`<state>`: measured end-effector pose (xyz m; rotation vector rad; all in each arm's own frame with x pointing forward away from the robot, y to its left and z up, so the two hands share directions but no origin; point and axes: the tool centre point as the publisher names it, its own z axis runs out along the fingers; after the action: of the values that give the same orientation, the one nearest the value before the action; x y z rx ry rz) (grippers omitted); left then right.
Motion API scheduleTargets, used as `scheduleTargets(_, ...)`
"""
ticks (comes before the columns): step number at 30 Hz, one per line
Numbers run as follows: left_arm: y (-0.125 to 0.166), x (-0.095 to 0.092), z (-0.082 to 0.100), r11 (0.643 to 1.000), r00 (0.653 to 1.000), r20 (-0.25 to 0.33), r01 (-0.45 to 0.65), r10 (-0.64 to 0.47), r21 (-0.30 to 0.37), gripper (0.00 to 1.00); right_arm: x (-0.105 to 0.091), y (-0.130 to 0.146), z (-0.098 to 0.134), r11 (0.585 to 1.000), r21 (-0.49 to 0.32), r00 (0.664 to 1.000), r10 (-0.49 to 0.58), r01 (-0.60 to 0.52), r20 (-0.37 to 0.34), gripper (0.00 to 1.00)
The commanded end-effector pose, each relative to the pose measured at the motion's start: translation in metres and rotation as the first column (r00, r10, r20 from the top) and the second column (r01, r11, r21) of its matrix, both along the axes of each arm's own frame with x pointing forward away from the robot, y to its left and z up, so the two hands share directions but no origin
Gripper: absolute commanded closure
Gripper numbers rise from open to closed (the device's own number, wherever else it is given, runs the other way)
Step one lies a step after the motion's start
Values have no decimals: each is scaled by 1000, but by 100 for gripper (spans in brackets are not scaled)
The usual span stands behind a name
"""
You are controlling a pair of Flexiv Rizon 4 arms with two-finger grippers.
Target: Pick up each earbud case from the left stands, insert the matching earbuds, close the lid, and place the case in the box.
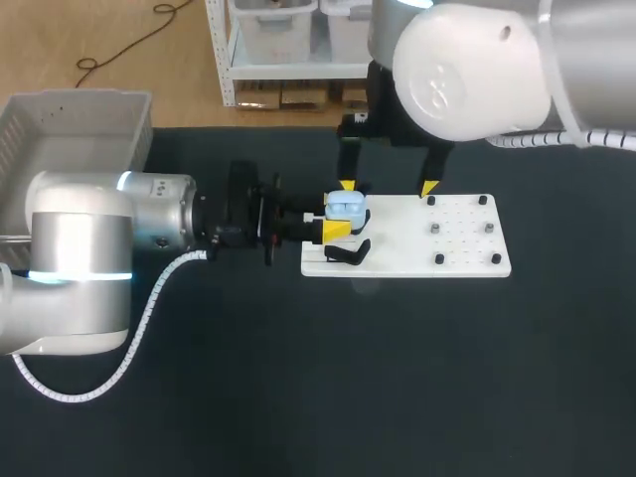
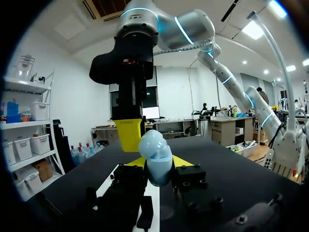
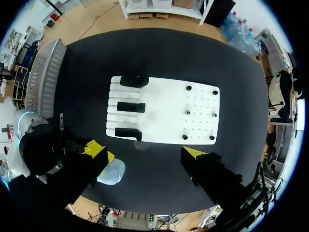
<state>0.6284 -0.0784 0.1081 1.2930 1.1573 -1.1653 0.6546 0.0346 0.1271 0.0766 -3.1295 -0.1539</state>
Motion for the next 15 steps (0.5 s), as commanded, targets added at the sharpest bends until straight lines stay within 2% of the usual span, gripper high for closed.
scheduleTargets(1, 0, 0, 0, 1000, 1000, 1, -3, 3, 0, 100, -3, -6, -1, 1000, 15, 1000, 0, 0, 0, 0)
scheduleTargets(2, 0, 0, 0, 1000, 1000, 1, -3, 3, 0, 100, -4, -6, -1, 999, 40, 1000, 5, -4, -18, 0)
scheduleTargets(5, 0, 0, 0, 1000, 1000, 1, -3, 3, 0, 100, -6, -2, -3, 1000, 20, 1000, 15, -15, -15, 0)
scheduleTargets(7, 0, 0, 0, 1000, 1000, 1, -3, 3, 0, 100, -6, -2, -2, 1000, 6, 1000, 13, -13, 11, 0)
scheduleTargets(11, 0, 0, 0, 1000, 1000, 1, -3, 3, 0, 100, -2, -6, 13, 1000, -4, 993, -2, 3, 116, 0)
scheduleTargets(15, 0, 0, 0, 1000, 1000, 1, -3, 3, 0, 100, -1, -13, 30, 1000, -7, 972, -17, 20, 235, 0)
